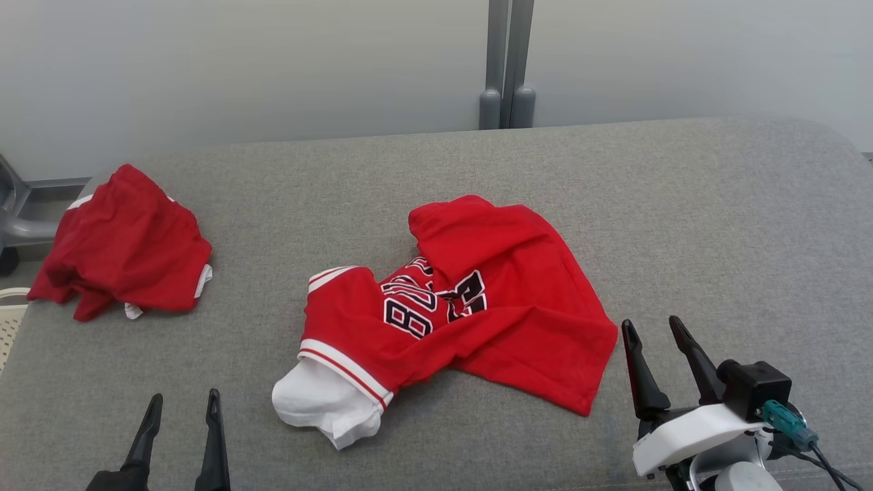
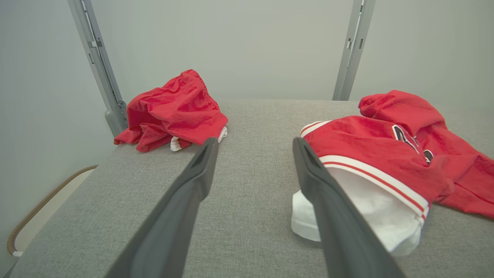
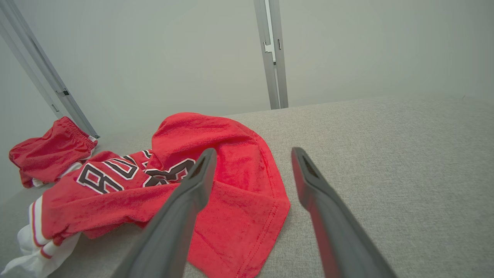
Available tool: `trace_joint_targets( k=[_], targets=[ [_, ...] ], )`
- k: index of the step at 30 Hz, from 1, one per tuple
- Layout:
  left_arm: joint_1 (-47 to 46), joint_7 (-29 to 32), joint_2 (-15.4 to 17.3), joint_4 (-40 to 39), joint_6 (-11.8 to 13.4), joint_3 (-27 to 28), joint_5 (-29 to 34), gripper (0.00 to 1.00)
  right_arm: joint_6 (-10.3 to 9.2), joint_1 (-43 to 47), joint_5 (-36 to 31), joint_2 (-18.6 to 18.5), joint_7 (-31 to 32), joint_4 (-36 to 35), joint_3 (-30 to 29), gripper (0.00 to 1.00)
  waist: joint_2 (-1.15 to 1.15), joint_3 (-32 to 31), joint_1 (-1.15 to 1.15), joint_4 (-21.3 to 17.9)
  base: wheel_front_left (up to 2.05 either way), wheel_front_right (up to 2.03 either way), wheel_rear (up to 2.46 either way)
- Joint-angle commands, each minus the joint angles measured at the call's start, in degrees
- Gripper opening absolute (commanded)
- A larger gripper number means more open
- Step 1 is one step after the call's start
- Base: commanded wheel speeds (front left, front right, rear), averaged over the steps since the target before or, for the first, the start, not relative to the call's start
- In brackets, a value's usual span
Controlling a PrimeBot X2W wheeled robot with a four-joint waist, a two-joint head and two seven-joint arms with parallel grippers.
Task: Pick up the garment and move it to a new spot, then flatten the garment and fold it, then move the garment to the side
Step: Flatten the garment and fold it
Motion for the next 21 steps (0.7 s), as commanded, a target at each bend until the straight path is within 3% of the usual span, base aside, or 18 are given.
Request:
trace_joint_targets(
  k=[1,21],
  targets=[
    [-0.83,-0.15,-0.05,0.13,-0.21,0.22,0.68,1.00,-0.02,-0.35,-0.15,-0.12,-0.17,0.14,0.04,1.00,0.00,0.00,0.00,0.02,0.00,0.00,0.00],
    [-1.49,-0.15,0.39,0.81,-0.58,-0.02,2.23,1.00,-0.02,-0.03,0.40,-0.13,-0.17,0.02,-0.29,1.00,0.00,0.31,0.00,0.37,0.00,0.00,0.00]
  ],
)
